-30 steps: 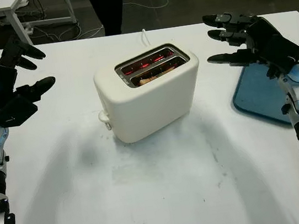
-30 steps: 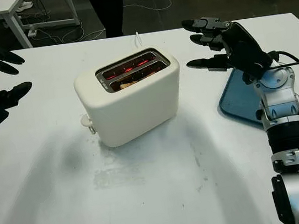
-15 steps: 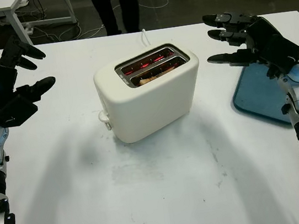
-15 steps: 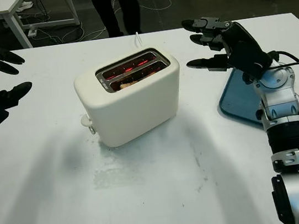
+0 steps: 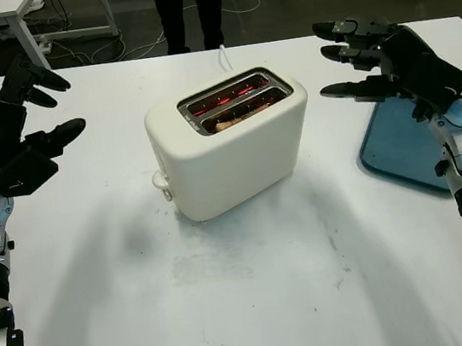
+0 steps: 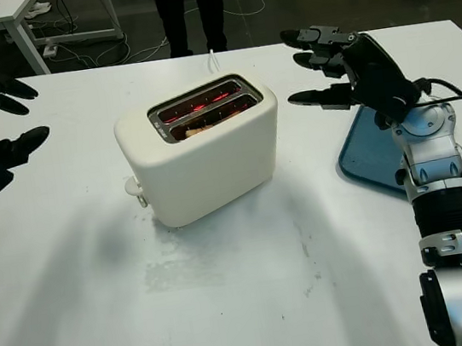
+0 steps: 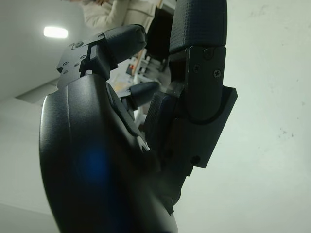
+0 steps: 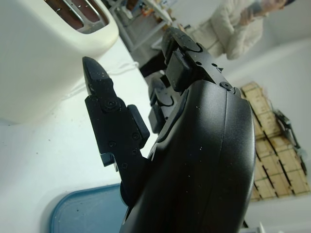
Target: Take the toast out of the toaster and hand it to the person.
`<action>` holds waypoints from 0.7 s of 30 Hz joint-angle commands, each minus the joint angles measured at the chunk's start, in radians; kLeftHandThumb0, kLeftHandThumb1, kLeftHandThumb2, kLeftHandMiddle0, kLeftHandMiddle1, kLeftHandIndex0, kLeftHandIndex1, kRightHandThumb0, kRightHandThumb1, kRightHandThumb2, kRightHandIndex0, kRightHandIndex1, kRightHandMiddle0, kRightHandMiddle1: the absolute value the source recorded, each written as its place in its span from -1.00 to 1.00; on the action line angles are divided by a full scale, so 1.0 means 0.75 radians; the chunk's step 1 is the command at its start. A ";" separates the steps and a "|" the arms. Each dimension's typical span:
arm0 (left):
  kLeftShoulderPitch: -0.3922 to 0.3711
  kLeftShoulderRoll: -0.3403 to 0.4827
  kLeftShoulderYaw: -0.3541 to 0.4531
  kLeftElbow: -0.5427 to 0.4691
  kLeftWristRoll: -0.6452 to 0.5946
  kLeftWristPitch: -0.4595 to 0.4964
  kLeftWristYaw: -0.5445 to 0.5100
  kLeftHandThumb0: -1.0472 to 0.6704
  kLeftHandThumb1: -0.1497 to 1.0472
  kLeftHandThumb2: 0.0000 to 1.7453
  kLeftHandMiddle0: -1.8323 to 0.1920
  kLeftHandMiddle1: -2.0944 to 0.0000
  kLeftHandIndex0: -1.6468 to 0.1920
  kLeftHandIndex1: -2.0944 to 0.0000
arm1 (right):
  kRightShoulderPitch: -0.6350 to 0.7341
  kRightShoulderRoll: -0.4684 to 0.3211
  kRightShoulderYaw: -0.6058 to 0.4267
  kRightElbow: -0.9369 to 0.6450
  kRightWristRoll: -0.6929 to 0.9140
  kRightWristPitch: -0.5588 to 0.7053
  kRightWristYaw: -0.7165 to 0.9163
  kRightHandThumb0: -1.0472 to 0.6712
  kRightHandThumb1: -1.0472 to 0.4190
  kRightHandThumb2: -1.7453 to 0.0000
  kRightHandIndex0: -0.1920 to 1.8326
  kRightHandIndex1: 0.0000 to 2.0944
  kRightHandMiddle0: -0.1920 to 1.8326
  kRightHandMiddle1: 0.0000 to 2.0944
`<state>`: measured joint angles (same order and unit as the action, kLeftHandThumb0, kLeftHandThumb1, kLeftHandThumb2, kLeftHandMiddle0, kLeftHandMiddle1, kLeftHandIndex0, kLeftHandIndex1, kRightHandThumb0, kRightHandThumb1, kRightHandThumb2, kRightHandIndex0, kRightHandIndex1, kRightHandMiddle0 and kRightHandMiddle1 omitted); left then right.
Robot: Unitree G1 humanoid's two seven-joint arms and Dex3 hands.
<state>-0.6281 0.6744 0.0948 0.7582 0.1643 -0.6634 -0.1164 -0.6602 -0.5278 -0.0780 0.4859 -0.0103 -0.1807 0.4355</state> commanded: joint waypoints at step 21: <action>-0.005 0.002 0.002 0.005 0.003 -0.014 0.007 -1.00 0.79 -0.47 0.81 -0.67 0.79 -0.52 | -0.024 0.003 0.008 0.008 -0.009 -0.038 -0.005 0.01 -0.64 1.00 -0.31 -0.98 -0.32 -0.99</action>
<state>-0.6282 0.6744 0.0947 0.7595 0.1644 -0.6649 -0.1162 -0.6629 -0.5278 -0.0730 0.4871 -0.0169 -0.1809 0.4355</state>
